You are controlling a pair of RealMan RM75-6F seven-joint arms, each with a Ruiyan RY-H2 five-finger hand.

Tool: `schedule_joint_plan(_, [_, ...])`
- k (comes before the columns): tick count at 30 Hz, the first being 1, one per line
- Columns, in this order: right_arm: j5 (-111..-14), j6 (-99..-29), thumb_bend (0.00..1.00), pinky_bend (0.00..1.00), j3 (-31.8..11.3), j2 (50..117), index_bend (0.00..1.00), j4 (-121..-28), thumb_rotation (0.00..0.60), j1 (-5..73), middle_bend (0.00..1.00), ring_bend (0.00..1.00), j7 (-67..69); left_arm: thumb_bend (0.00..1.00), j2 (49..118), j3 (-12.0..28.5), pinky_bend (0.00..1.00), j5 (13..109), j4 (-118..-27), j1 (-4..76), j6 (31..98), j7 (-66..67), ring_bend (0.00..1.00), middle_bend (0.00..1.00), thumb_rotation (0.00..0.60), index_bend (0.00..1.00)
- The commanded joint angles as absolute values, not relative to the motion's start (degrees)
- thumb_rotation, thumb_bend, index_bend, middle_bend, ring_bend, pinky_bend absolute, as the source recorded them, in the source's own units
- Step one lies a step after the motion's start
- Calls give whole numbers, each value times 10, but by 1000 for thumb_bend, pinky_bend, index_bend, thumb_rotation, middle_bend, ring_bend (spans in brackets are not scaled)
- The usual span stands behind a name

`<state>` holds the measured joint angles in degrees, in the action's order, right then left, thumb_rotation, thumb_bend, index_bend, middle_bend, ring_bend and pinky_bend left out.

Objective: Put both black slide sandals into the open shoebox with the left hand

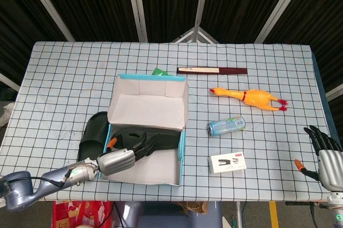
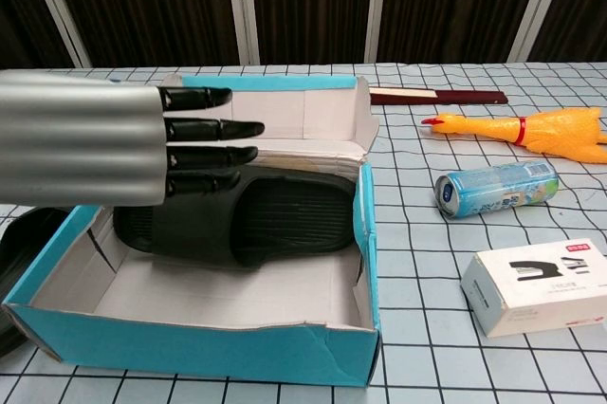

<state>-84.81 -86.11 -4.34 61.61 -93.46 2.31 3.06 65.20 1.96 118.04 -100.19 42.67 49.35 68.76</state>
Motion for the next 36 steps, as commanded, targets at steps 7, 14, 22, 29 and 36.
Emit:
schedule_joint_plan(7, [-848, -863, 254, 201, -43, 614, 139, -935, 600, 21, 118, 167, 34, 187, 586, 34, 159, 1103, -1085, 278, 746, 597, 41, 210, 570, 171])
schedule_joint_plan(14, [-849, -863, 254, 201, -43, 615, 138, -938, 600, 22, 118, 167, 30, 187, 542, 24, 140, 962, -1049, 197, 805, 435, 41, 268, 546, 191])
schedule_joint_plan(22, [-846, -853, 253, 200, -41, 617, 139, -942, 600, 25, 118, 167, 17, 187, 562, 24, 128, 860, -991, 183, 762, 253, 9, 152, 461, 143])
schedule_joint_plan(29, [-841, -843, 254, 201, -41, 618, 139, -942, 600, 29, 118, 167, 11, 186, 578, 37, 127, 777, -972, 204, 682, 199, 0, 69, 457, 85])
schedule_joint_plan(36, [-840, -842, 254, 201, -41, 618, 138, -942, 600, 30, 118, 167, 9, 187, 606, 38, 128, 749, -948, 232, 624, 196, 0, 119, 483, 88])
